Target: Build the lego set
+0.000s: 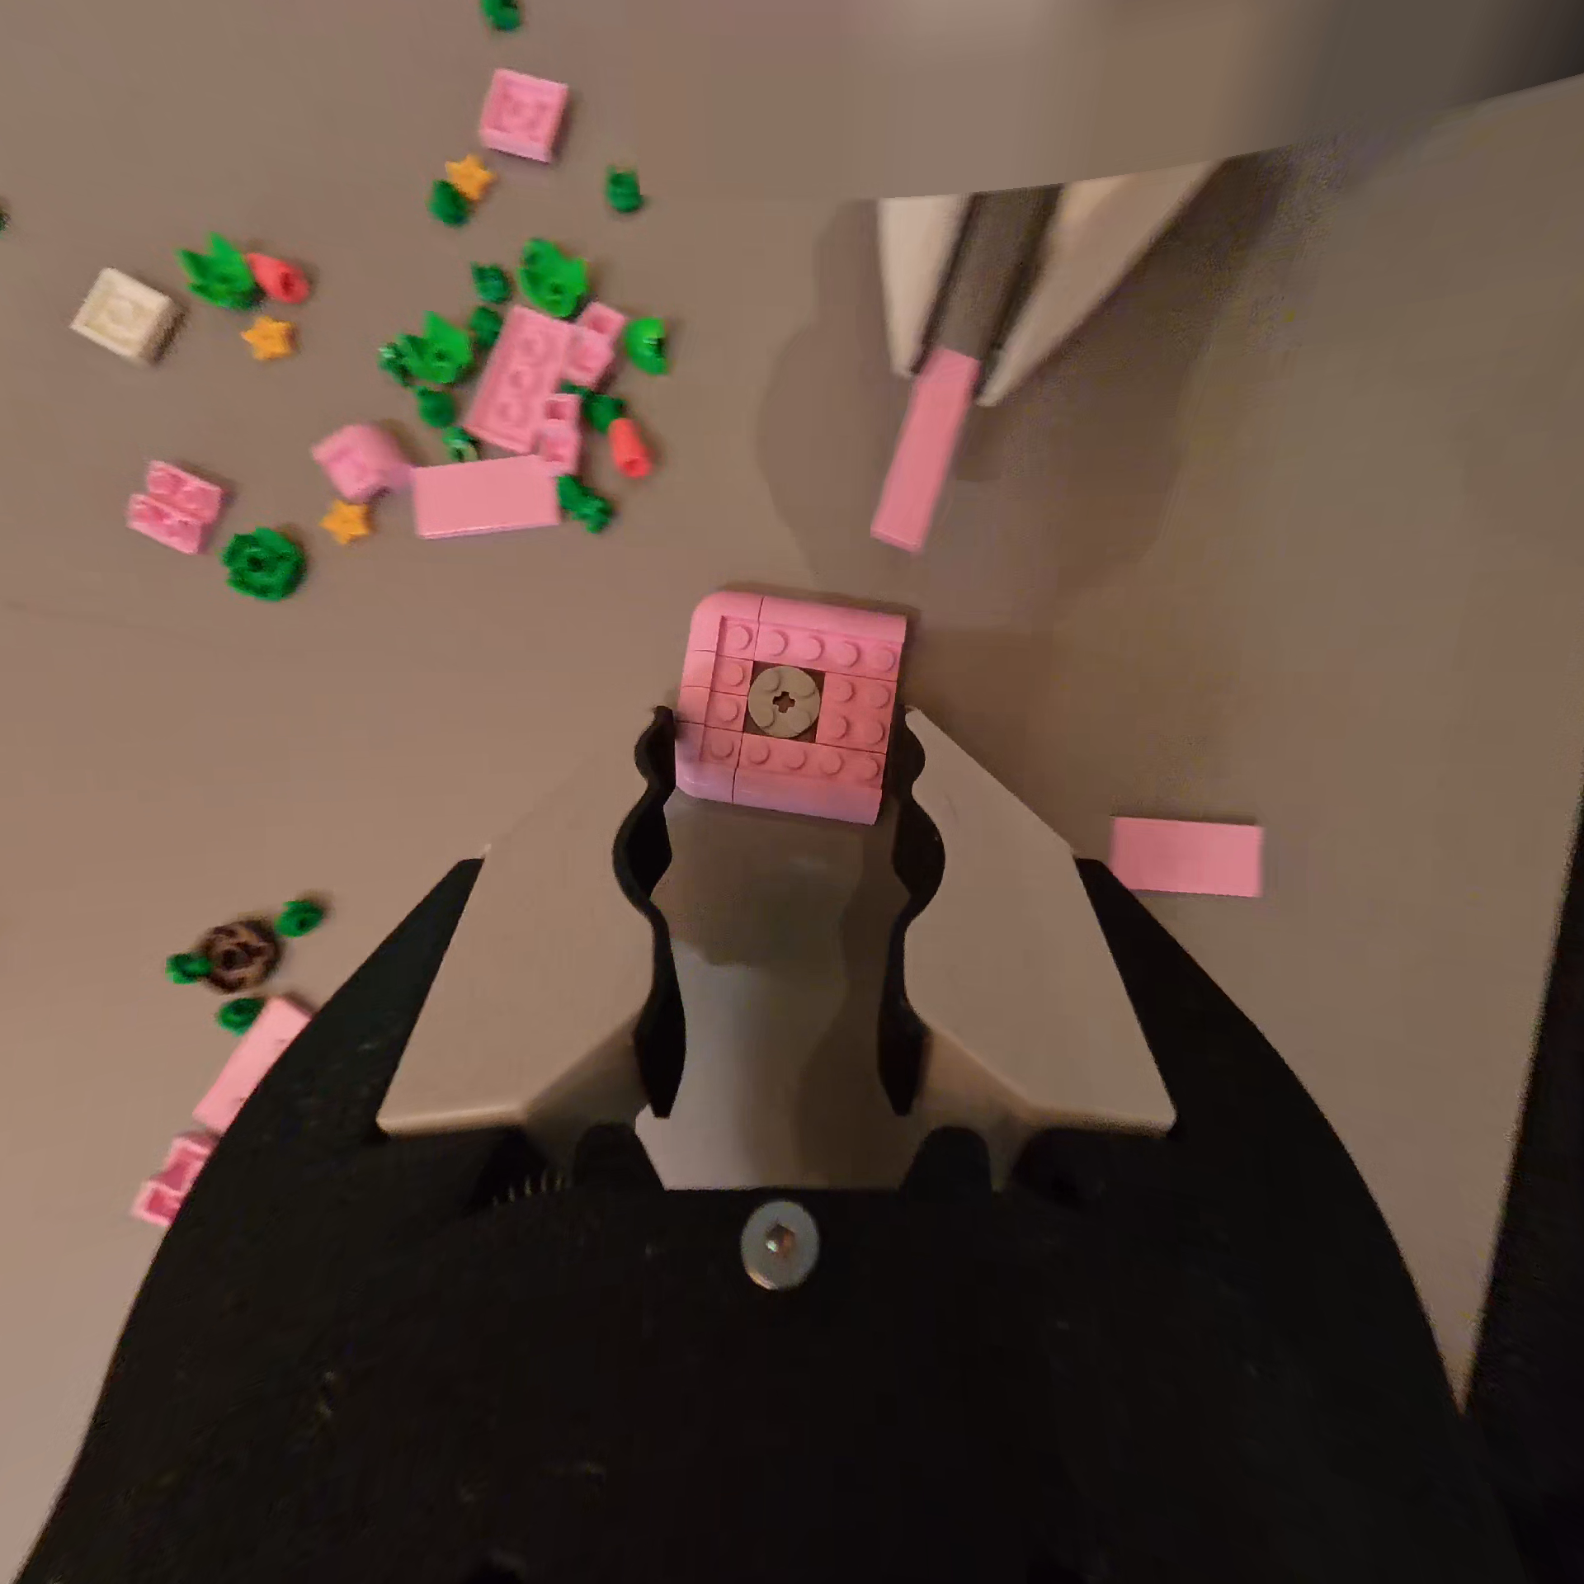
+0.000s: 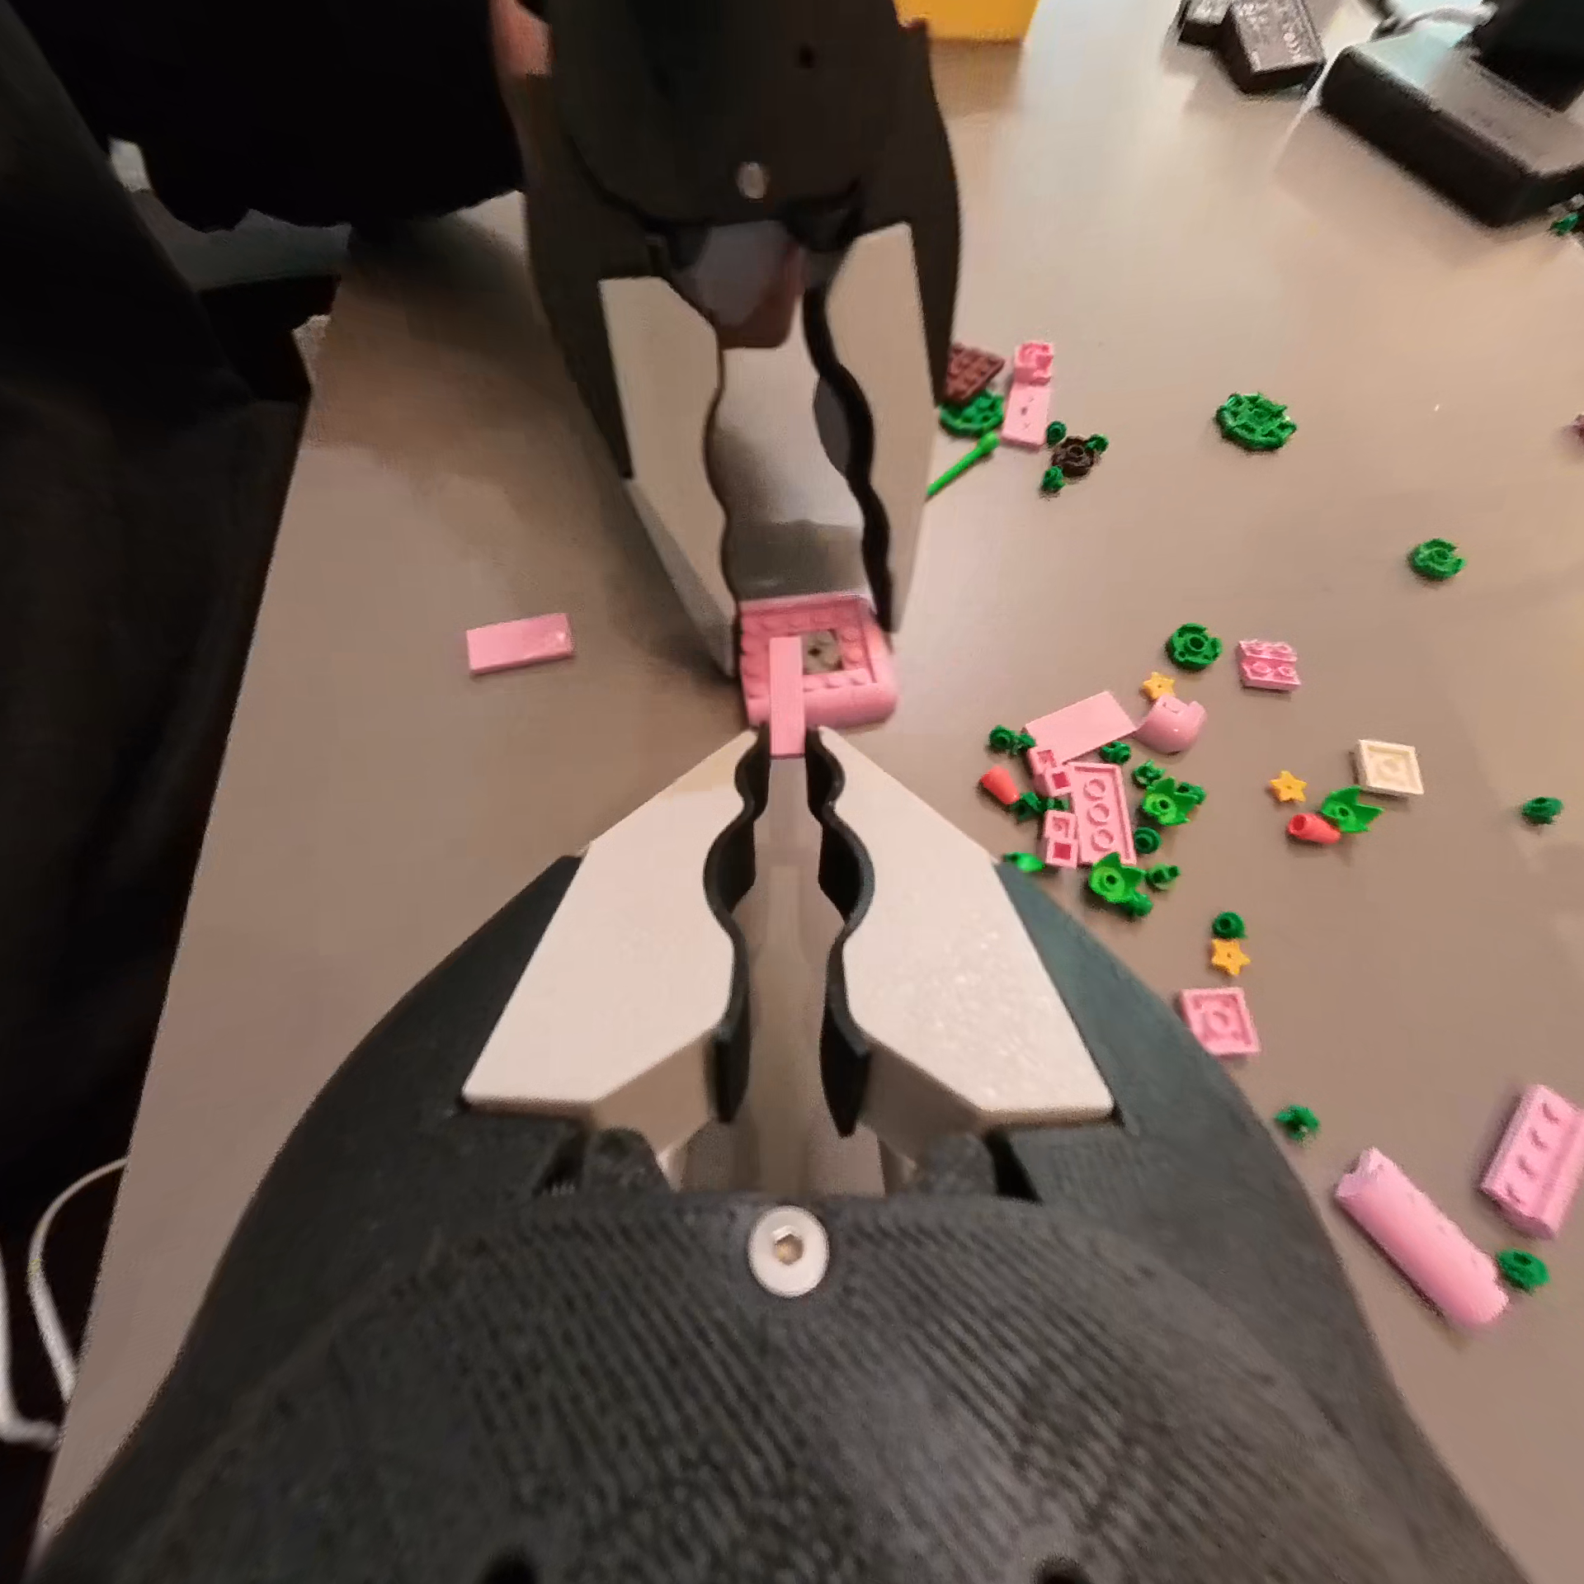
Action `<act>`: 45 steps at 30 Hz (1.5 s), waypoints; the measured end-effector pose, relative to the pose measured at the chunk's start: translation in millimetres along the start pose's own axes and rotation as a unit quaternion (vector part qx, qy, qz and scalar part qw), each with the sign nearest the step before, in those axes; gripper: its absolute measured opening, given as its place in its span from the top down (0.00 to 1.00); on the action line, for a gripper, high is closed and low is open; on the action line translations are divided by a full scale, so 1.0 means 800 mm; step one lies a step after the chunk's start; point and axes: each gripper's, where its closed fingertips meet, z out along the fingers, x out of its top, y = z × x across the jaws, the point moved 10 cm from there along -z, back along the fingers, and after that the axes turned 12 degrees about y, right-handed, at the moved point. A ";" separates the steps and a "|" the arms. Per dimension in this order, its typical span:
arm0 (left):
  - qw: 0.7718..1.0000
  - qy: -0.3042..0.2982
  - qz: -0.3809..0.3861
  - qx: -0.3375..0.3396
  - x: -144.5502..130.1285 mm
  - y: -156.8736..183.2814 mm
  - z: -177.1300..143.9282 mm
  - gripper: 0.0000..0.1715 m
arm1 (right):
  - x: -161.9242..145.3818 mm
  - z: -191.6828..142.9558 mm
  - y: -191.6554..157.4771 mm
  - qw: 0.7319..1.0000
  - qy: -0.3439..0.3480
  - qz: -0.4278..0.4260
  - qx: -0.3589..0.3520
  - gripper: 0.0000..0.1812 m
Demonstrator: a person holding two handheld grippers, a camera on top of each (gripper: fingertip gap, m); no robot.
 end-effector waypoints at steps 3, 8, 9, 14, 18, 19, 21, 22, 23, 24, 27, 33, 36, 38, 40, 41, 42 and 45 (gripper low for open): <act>1.000 0.002 0.012 0.002 -0.001 0.028 -0.003 0.72 | -0.011 -0.005 -0.004 0.999 -0.030 0.019 0.028 0.96; 1.000 0.006 0.016 0.018 -0.002 0.043 -0.005 0.72 | -0.027 -0.004 -0.014 0.996 -0.076 0.006 0.039 0.97; 1.000 0.007 0.016 0.021 -0.003 0.043 -0.005 0.72 | -0.029 -0.003 -0.015 0.996 -0.082 0.006 0.041 0.97; 0.999 0.026 0.005 0.019 0.002 0.044 -0.011 0.71 | -0.039 0.000 -0.017 0.994 -0.101 0.015 0.046 0.95; 0.997 0.069 -0.019 0.022 0.010 0.039 -0.024 0.71 | -0.038 0.001 -0.015 0.995 -0.092 0.025 0.035 0.85; 0.996 0.082 -0.026 0.026 0.011 0.036 -0.028 0.71 | -0.036 0.001 -0.014 0.996 -0.085 0.026 0.031 0.84; 0.993 0.105 -0.037 0.047 0.010 0.024 -0.038 0.71 | -0.031 0.002 -0.013 0.997 -0.062 0.028 0.026 0.83; 0.990 0.116 -0.043 0.065 0.009 0.013 -0.044 0.71 | -0.028 0.003 -0.014 0.998 -0.048 0.030 0.025 0.82; 0.987 0.126 -0.052 0.088 0.006 -0.001 -0.051 0.71 | -0.024 0.004 -0.014 0.999 -0.034 0.030 0.023 0.82; 0.982 0.135 -0.067 0.115 0.003 -0.020 -0.058 0.72 | -0.020 0.005 -0.016 0.999 -0.020 0.029 0.020 0.82; 0.959 0.147 -0.120 0.208 -0.010 -0.103 -0.090 0.75 | -0.009 0.008 -0.019 1.000 0.013 0.020 0.010 0.82; 0.916 0.142 -0.221 0.304 -0.041 -0.286 -0.159 0.81 | -0.003 0.007 -0.020 0.999 0.039 0.005 -0.020 0.83; 0.914 0.102 -0.213 0.329 -0.044 -0.352 -0.159 0.90 | -0.002 0.005 -0.017 0.999 0.041 0.007 -0.029 0.83; 0.912 0.068 -0.199 0.352 -0.046 -0.389 -0.148 0.91 | -0.004 0.003 -0.017 0.999 0.039 0.009 -0.029 0.83; 0.913 0.032 -0.194 0.358 -0.050 -0.420 -0.133 0.90 | -0.005 0.002 -0.016 0.999 0.033 0.008 -0.032 0.83; 0.912 0.018 -0.198 0.359 -0.052 -0.434 -0.124 0.90 | -0.006 0.001 -0.016 0.999 0.030 0.007 -0.033 0.83; 0.912 0.006 -0.203 0.357 -0.055 -0.445 -0.117 0.90 | -0.007 0.000 -0.016 0.999 0.028 0.006 -0.034 0.83; 0.907 -0.008 -0.218 0.361 -0.061 -0.468 -0.099 0.89 | -0.009 -0.003 -0.014 0.999 0.026 0.010 -0.035 0.84</act>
